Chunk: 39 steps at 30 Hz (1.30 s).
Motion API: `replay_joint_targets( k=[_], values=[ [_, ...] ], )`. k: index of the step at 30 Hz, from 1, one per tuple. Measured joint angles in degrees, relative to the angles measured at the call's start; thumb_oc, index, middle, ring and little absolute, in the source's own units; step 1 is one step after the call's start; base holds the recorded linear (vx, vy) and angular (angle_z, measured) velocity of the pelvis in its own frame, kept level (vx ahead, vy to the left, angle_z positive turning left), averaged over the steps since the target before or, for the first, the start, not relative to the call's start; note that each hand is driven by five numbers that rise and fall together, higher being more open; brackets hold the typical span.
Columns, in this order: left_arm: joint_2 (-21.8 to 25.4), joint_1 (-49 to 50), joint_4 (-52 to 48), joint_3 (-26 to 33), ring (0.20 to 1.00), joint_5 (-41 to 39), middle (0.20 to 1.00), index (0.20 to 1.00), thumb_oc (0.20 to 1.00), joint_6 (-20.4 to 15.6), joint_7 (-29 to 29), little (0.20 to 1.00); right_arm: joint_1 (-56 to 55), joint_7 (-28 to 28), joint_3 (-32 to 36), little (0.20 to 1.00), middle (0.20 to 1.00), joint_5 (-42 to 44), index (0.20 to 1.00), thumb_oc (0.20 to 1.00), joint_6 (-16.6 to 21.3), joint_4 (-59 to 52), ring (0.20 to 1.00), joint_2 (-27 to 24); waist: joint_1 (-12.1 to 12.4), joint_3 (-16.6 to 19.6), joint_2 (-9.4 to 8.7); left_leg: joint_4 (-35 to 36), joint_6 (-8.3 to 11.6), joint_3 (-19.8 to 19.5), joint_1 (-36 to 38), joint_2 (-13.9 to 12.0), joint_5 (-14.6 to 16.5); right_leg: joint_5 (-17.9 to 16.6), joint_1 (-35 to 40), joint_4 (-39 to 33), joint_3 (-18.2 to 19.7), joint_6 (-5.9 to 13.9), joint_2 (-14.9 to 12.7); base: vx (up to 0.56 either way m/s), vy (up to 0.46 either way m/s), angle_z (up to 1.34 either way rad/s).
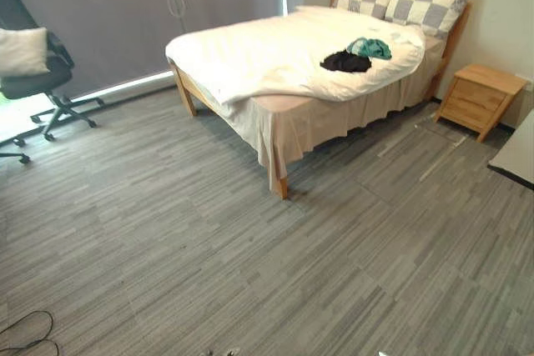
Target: Tidy up the quilt and then pick up the clothes from the bed and put them into the laundry hamper.
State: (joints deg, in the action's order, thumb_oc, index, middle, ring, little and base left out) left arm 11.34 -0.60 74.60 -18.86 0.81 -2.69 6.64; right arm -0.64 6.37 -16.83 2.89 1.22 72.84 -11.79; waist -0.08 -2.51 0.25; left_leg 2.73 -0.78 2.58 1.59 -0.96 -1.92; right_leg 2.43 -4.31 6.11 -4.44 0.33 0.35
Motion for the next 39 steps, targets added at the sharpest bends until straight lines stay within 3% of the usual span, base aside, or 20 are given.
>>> replay_joint_targets(
  k=[4,8,10,11,14,18,20,21,22,23,24,25,26,29,31,33,34,36,37,39],
  values=[
    [-0.1,-4.0,-0.9,-1.4,1.000,0.0,1.000,1.000,1.000,-0.6,0.1,1.000,3.3,0.6,0.1,1.000,1.000,0.8,1.000,1.000,0.4,-0.1,1.000,0.4,-1.4,-3.9,-0.98,1.9,0.19,0.7,-0.5,0.2,-0.7,-2.2,-0.6,-2.3,0.4,0.61,0.1,0.00,0.037,-0.14],
    [0.6,-6.7,-1.6,-0.9,1.000,0.0,1.000,1.000,1.000,-0.6,-0.2,1.000,5.6,0.9,1.3,1.000,1.000,2.8,1.000,1.000,1.1,-0.9,1.000,1.3,-2.2,-8.5,-2.33,2.3,-0.37,3.5,0.0,0.0,-0.4,-4.3,-4.5,4.3,0.5,2.32,0.0,0.15,0.046,-0.41],
    [0.2,-6.8,-1.5,-0.9,1.000,0.0,1.000,1.000,1.000,-0.6,-0.4,1.000,6.6,1.0,3.0,1.000,1.000,3.0,1.000,1.000,1.3,-2.2,1.000,0.9,-3.8,-10.5,-0.43,2.0,-1.30,4.8,2.8,-2.0,1.4,-2.7,-8.1,13.2,-5.1,6.12,-0.6,0.34,-0.021,-0.31],
    [0.0,-6.6,-1.5,-0.9,1.000,0.0,1.000,1.000,1.000,-0.6,-0.4,1.000,6.9,1.1,3.5,1.000,1.000,3.2,1.000,1.000,1.4,-2.6,1.000,1.1,-4.8,-10.5,-0.97,2.4,-0.74,5.2,4.4,-1.8,3.3,-2.1,-9.1,13.7,-8.7,6.88,-3.4,0.26,-0.055,-0.17],
    [-0.4,-6.6,-1.4,-1.3,1.000,0.5,1.000,1.000,1.000,-0.6,-0.6,1.000,6.8,1.1,3.8,1.000,1.000,4.0,1.000,1.000,1.5,-2.5,1.000,1.3,-6.0,-10.3,-1.57,2.2,0.06,6.2,6.9,-1.3,6.1,-2.1,-12.2,3.8,-8.9,6.85,-7.8,0.50,-0.144,-0.15],
    [-0.3,-5.8,1.8,-0.9,1.000,2.8,1.000,1.000,1.000,-0.6,-0.8,1.000,5.9,0.9,5.4,1.000,1.000,4.9,1.000,1.000,1.0,-2.0,1.000,1.3,-7.6,-9.8,-1.12,2.3,3.92,6.5,12.4,-2.9,11.2,-5.1,-11.3,-6.9,-6.0,6.61,-8.2,0.58,-0.208,-0.01],
    [-1.7,-4.7,2.9,0.1,1.000,2.8,1.000,1.000,1.000,-0.6,-0.6,1.000,5.0,0.8,6.0,1.000,1.000,5.1,1.000,1.000,1.2,-0.3,1.000,-0.1,-8.8,-9.1,2.76,1.1,5.65,6.3,15.4,-7.1,11.9,-9.4,-9.7,-2.4,-7.8,4.13,-5.3,0.54,-0.301,0.14],
    [-2.0,-4.3,3.0,1.5,1.000,2.7,1.000,1.000,1.000,-0.7,-0.4,1.000,5.0,0.8,5.8,1.000,1.000,4.9,1.000,1.000,0.7,0.6,1.000,-0.5,-8.4,-8.4,2.91,-6.2,8.04,6.1,14.7,-8.5,11.3,-12.1,-7.2,-2.4,-8.1,0.16,-3.6,0.40,-0.287,0.16],
    [-1.9,-4.4,1.8,2.9,1.000,2.5,1.000,1.000,1.000,-0.9,-0.2,1.000,4.5,0.9,5.7,1.000,1.000,4.9,1.000,1.000,0.2,1.0,1.000,0.0,-7.5,-8.1,1.65,-17.1,8.77,6.1,10.2,-9.0,10.6,-11.5,-5.9,-3.0,-7.9,-0.78,-3.5,0.32,-0.283,-0.18],
    [-1.0,-4.6,0.9,4.2,1.000,2.3,1.000,1.000,1.000,-1.4,0.2,1.000,4.0,0.9,4.4,1.000,1.000,4.8,1.000,1.000,0.5,0.8,1.000,0.8,-5.9,-7.4,0.12,-33.1,10.08,2.8,3.2,-9.7,6.6,-11.6,-3.2,-5.3,-7.5,-1.88,-3.7,0.21,-0.172,-0.47],
    [-1.3,-4.5,0.2,4.3,1.000,1.8,1.000,1.000,1.000,-1.2,0.6,1.000,4.3,0.9,3.5,1.000,1.000,4.6,1.000,1.000,0.6,0.0,1.000,1.1,-4.8,-7.5,0.12,-40.6,10.59,-0.2,-0.7,-9.3,5.1,-11.4,-1.4,-6.0,-6.8,-3.46,-2.7,0.37,-0.222,-0.36],
    [-1.3,-5.2,-0.7,5.2,1.000,1.5,1.000,1.000,1.000,-1.2,1.0,1.000,5.0,1.0,2.7,1.000,1.000,4.6,1.000,1.000,0.3,0.1,1.000,0.5,-4.4,-8.0,-0.26,-51.2,9.71,-4.8,-5.9,-7.3,3.0,-10.3,0.4,-7.1,-6.3,-4.75,-2.2,0.29,-0.056,-0.48],
    [-0.9,-6.7,-0.7,4.6,1.000,1.5,1.000,1.000,1.000,-1.8,1.2,1.000,6.5,0.9,2.1,1.000,1.000,4.6,1.000,1.000,0.2,1.4,1.000,0.5,-2.7,-8.4,-0.90,-56.2,9.48,-4.8,-9.5,-4.9,3.6,-10.6,3.8,-9.0,-5.6,-4.84,-2.3,0.43,-0.031,-0.30],
    [0.0,-8.4,-3.0,3.4,1.000,1.4,1.000,1.000,1.000,-2.8,2.8,1.000,8.7,1.3,-0.3,1.000,1.000,3.6,1.000,1.000,0.3,1.4,1.000,1.5,-0.9,-9.6,-2.76,-49.2,7.48,-0.7,-15.2,-2.2,7.3,-7.3,8.5,-10.9,-4.2,-4.61,-2.8,0.50,0.127,-0.28],
    [-0.4,-9.6,-4.1,2.3,1.000,1.4,1.000,1.000,1.000,-3.3,3.2,1.000,10.0,1.8,-2.2,1.000,1.000,2.2,1.000,1.000,0.6,1.3,1.000,1.2,0.1,-10.4,-3.09,-25.3,5.18,6.3,-16.6,-2.2,5.6,-5.0,10.4,-11.1,-4.8,-3.86,-2.6,0.58,0.163,-0.06],
    [-0.7,-9.1,-4.0,2.1,1.000,1.5,1.000,1.000,1.000,-3.2,3.3,1.000,10.2,2.5,-2.7,1.000,1.000,2.1,1.000,1.000,0.4,2.3,1.000,1.2,0.2,-10.4,-1.35,-2.3,5.13,13.7,-15.2,-2.7,-1.8,0.2,15.6,-11.2,-7.7,-1.55,-0.8,0.43,0.120,0.38],
    [-0.7,-8.7,-4.0,2.3,1.000,1.5,1.000,1.000,1.000,-3.2,3.3,1.000,10.0,2.6,-2.8,1.000,1.000,2.1,1.000,1.000,0.4,2.5,1.000,1.0,0.4,-10.2,-1.01,1.6,5.04,15.2,-15.3,-2.9,-2.9,1.1,16.8,-11.2,-7.9,-1.74,-0.2,0.69,0.210,0.37],
    [0.2,-7.9,-1.7,4.6,1.000,1.5,1.000,1.000,1.000,-2.0,3.5,1.000,8.5,3.2,-1.5,1.000,1.000,1.8,1.000,1.000,0.4,2.8,1.000,1.5,2.2,-8.9,-2.25,-1.9,1.13,19.6,-14.7,-1.8,-2.7,5.7,22.1,-10.8,-8.3,0.30,-1.3,0.60,0.252,0.06],
    [0.2,-7.1,0.0,5.2,1.000,1.4,1.000,1.000,1.000,-1.6,3.8,1.000,7.8,3.3,-1.9,1.000,1.000,1.6,1.000,1.000,0.4,3.3,1.000,1.6,1.9,-8.6,-2.13,-5.0,-2.70,18.3,-12.8,-1.5,-3.3,8.6,22.2,-3.9,-8.8,1.93,-1.3,0.37,0.226,0.04],
    [-0.1,-5.2,1.5,3.7,1.000,1.6,1.000,1.000,1.000,-1.4,3.7,1.000,7.6,3.1,-1.7,1.000,1.000,1.6,1.000,1.000,0.7,2.3,1.000,1.7,1.5,-8.1,-0.37,-1.6,-5.24,17.1,-7.1,-2.1,-5.1,6.2,11.2,25.4,-10.9,7.18,-5.1,0.30,0.179,-0.06]
  ],
)
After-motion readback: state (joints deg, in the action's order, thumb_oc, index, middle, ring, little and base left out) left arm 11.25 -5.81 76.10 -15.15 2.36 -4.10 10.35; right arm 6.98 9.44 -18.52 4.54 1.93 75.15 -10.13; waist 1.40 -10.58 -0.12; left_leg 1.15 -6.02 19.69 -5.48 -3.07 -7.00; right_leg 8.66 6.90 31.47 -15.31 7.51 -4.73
